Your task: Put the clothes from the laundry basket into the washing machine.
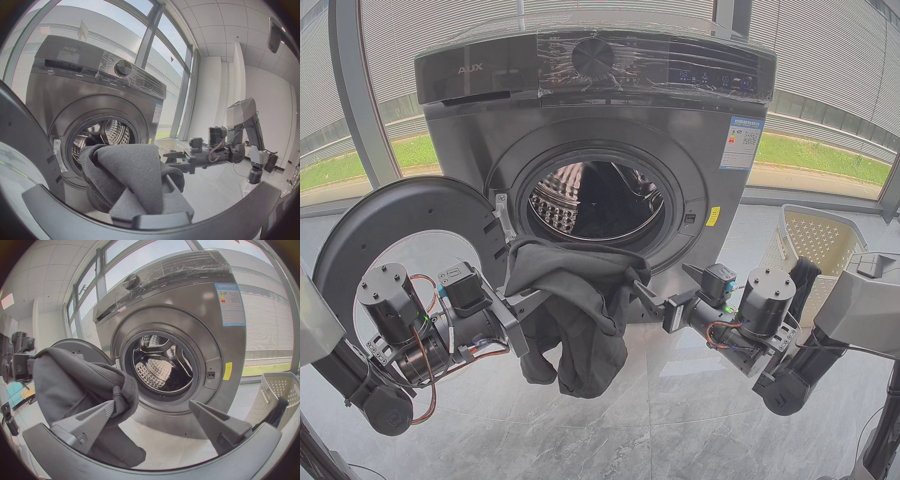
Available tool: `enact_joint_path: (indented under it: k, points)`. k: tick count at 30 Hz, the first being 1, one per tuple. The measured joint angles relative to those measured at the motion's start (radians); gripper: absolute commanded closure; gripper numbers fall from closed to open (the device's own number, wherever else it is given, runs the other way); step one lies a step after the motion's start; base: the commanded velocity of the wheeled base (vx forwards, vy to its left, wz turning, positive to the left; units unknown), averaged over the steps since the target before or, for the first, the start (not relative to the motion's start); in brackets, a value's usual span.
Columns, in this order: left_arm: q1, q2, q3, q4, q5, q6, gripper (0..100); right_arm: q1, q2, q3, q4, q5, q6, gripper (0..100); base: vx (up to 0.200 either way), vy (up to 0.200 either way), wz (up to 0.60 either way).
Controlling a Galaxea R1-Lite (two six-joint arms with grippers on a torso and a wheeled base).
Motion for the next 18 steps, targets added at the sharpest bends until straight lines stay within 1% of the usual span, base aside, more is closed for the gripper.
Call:
enact_joint_path:
  k: [4,6,10,13,15,18]
  points:
    - [-0.003,-0.013,-0.007,0.000,0.049,0.006,100,-0.012,-0.021,0.096,-0.059,0.026,-0.006,0,0.000,0.000,0.00]
    - [-0.004,-0.018,-0.008,0.000,0.094,0.007,100,-0.024,-0.031,0.136,-0.072,0.035,-0.008,0,0.000,0.000,0.00]
    - [-0.006,-0.029,0.006,0.000,0.160,-0.012,100,-0.033,-0.055,0.169,-0.082,0.034,0.002,0,0.000,0.000,0.00]
    - [-0.007,-0.035,0.011,0.000,0.199,-0.020,100,-0.046,-0.071,0.184,-0.082,0.018,0.012,0,0.000,0.000,0.00]
    - [-0.007,-0.035,0.014,0.000,0.216,-0.021,100,-0.066,-0.081,0.193,-0.082,-0.011,0.016,0,0.000,0.000,0.00]
    - [-0.004,-0.034,0.023,-0.001,0.224,-0.010,100,-0.092,-0.089,0.209,-0.082,-0.036,0.018,0,0.000,0.000,0.00]
